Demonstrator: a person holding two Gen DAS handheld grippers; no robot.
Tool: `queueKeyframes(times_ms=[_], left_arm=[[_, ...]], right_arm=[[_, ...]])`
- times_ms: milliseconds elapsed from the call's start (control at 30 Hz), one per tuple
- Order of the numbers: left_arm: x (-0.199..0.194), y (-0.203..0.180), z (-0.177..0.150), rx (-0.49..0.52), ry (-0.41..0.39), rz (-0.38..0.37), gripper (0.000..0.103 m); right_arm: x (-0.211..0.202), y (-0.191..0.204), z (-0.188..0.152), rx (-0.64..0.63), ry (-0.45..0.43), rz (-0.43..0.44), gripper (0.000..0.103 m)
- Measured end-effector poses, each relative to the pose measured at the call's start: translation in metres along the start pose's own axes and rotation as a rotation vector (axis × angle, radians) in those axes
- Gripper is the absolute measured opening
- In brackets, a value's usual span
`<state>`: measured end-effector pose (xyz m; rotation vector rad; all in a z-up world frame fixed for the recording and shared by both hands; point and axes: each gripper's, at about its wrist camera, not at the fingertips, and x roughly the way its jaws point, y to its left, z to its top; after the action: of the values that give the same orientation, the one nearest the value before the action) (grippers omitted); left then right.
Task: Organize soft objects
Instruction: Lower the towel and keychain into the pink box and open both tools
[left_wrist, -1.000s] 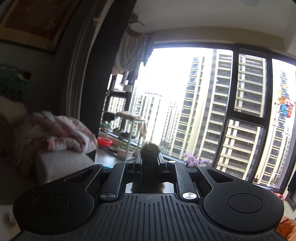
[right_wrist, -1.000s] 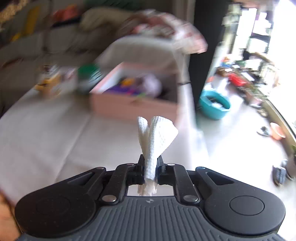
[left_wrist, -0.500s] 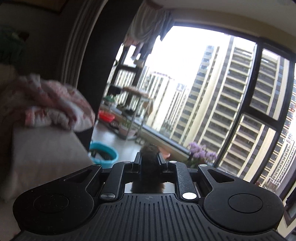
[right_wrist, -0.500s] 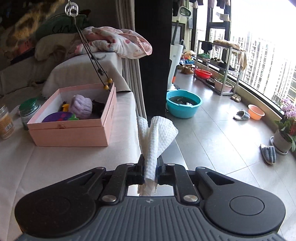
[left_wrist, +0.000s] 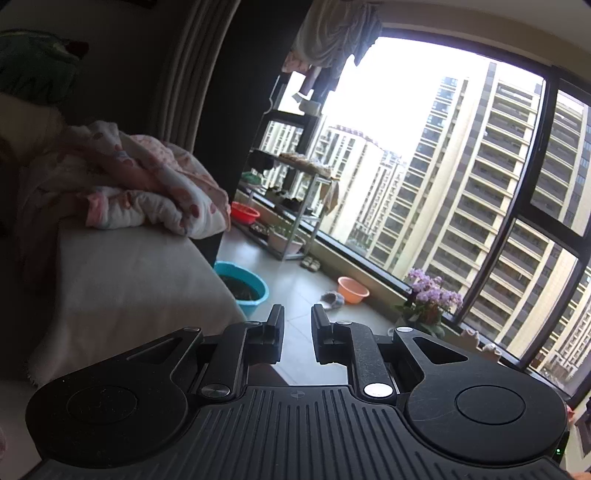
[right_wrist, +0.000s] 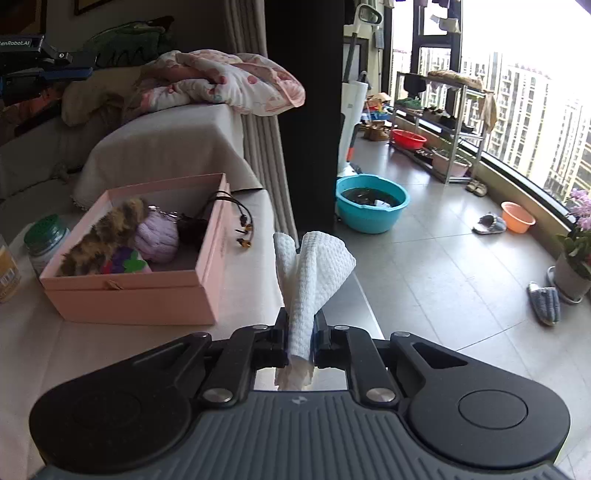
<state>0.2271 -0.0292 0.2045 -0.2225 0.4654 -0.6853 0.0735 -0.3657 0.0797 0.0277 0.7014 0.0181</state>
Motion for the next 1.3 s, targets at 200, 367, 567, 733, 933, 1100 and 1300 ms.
queueKeyframes(times_ms=[200,367,567,733,933,1100,1300], left_arm=[[0.0,0.023,-0.064,-0.039,0.11,0.081,0.018],[-0.047,0.029,-0.133,-0.032,0.158,0.062,0.018],[-0.089,0.05,-0.19,-0.067,0.187,0.072,0.018],[-0.107,0.075,-0.207,-0.144,0.213,0.129,0.018],[-0.118,0.083,-0.2,-0.169,0.251,0.189,0.018],[-0.116,0.077,-0.188,-0.164,0.224,0.172,0.018],[-0.109,0.064,-0.185,-0.129,0.254,0.176,0.018]], right_arm=[[0.019,0.044,0.063,-0.017,0.023,0.243,0.011],[0.084,0.09,0.106,-0.011,0.202,0.304,0.011],[0.157,0.148,0.11,0.018,0.381,0.335,0.011],[0.155,0.184,0.11,-0.086,0.413,0.34,0.021],[0.106,0.149,0.127,-0.196,0.294,0.224,0.058],[0.081,0.115,0.139,-0.175,0.126,0.153,0.061],[0.132,0.109,0.119,-0.262,0.139,0.037,0.06]])
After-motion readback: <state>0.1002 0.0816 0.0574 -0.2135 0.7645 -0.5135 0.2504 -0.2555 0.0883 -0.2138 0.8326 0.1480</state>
